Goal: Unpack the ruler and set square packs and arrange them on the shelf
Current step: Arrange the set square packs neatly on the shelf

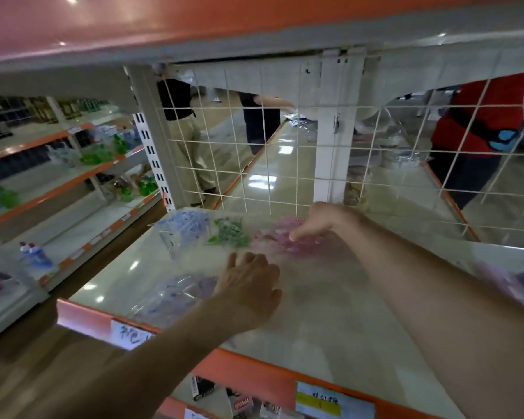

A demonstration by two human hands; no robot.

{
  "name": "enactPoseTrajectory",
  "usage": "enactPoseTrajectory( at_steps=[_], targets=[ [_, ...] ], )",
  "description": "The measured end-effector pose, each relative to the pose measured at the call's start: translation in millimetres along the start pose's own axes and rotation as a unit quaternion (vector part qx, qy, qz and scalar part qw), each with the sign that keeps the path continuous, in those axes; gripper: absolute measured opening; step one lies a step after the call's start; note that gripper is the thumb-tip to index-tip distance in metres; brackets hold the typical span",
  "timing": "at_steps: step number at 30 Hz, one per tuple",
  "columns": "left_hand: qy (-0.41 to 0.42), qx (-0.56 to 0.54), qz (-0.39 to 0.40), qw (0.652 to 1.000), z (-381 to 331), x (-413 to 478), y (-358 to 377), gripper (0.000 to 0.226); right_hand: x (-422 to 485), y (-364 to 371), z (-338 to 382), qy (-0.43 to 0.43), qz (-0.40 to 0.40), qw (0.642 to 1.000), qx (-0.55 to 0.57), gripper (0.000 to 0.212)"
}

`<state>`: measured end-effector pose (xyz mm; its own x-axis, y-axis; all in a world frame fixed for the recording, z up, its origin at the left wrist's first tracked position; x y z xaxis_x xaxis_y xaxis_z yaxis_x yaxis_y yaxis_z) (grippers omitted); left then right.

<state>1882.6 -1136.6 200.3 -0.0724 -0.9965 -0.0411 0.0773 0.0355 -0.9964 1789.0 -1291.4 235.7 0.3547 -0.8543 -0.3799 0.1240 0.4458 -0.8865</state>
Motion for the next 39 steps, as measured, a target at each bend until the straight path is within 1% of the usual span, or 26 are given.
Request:
enactPoseTrajectory(
  at_steps=[2,5,8,11,13,14,16,18,19,21,23,25,28,30,31,33,34,35,36,37,38,39],
  targets=[
    [0.014,0.012,-0.025,1.0,9,-2,4,0.033,3,1,4,0.001,0.006,1.0,-0.009,0.044],
    [0.036,0.019,-0.05,0.998,26,-4,8,0.03,6,4,9,0.014,0.056,0.998,-0.008,0.045],
    [0.046,0.018,-0.061,0.997,39,-8,11,0.039,4,5,12,0.027,0.101,0.994,-0.023,0.03],
    [0.036,0.001,-0.066,0.997,43,-1,6,0.039,1,8,16,0.04,0.137,0.989,-0.029,0.033],
    [0.016,-0.04,-0.07,0.997,49,14,-3,0.045,2,13,16,0.036,0.15,0.988,-0.007,0.03],
    [0.007,-0.059,-0.066,0.996,55,22,-7,0.05,3,14,15,0.031,0.142,0.989,0.001,0.03],
    [-0.003,-0.082,-0.024,0.996,65,39,-9,0.069,2,14,11,0.02,0.114,0.993,0.018,0.031],
    [-0.003,-0.097,0.048,0.994,72,53,-5,0.091,1,15,5,0.006,0.109,0.993,0.053,0.032],
    [-0.003,-0.113,0.077,0.991,72,58,-3,0.096,1,16,2,-0.003,0.111,0.99,0.088,0.032],
    [-0.001,-0.151,0.107,0.983,71,64,-2,0.099,3,16,-8,-0.014,0.099,0.987,0.128,0.031],
    [0.009,-0.153,0.12,0.981,72,65,-2,0.092,9,15,-19,-0.008,0.082,0.986,0.145,0.036],
    [0.015,-0.132,0.116,0.984,81,63,-1,0.082,11,13,-26,0.003,0.077,0.981,0.176,0.029],
    [-0.003,-0.125,0.119,0.985,100,61,1,0.074,14,11,-29,0.001,0.089,0.972,0.217,0.037],
    [-0.011,-0.116,0.119,0.986,106,59,2,0.072,13,12,-30,-0.012,0.1,0.963,0.251,0.035],
    [-0.014,-0.126,0.113,0.985,106,60,2,0.07,14,13,-31,-0.017,0.105,0.956,0.275,0.032],
    [-0.035,-0.207,0.087,0.974,106,64,-5,0.059,11,14,-35,-0.026,0.111,0.941,0.317,0.02],
    [-0.043,-0.271,0.07,0.959,105,67,-8,0.045,8,13,-39,-0.026,0.117,0.934,0.337,0.014],
    [-0.054,-0.334,0.055,0.939,104,72,-13,0.03,7,12,-43,-0.026,0.119,0.925,0.361,0.013],
    [-0.072,-0.379,0.036,0.922,104,77,-17,0.023,5,11,-47,-0.024,0.124,0.917,0.379,0.017],
    [-0.097,-0.394,0.021,0.914,105,81,-19,0.025,4,10,-50,-0.019,0.126,0.911,0.393,0.024],
    [-0.115,-0.377,0.009,0.919,105,85,-19,0.031,3,9,-54,-0.014,0.124,0.906,0.404,0.025],
    [-0.118,-0.339,-0.001,0.933,104,88,-19,0.036,1,7,-55,-0.009,0.119,0.9,0.42,0.02]
  ],
)
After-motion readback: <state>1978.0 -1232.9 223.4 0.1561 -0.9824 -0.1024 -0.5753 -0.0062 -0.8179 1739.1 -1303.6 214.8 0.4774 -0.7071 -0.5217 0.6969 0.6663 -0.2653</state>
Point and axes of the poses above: each hand's wrist, its own x-axis towards the middle knuckle, its own y-axis out of the palm, z = x × y, the point moved 3 cm from there along x, towards the middle knuckle, and after that the axes turned 7 degrees about y, right-handed, at the moved point
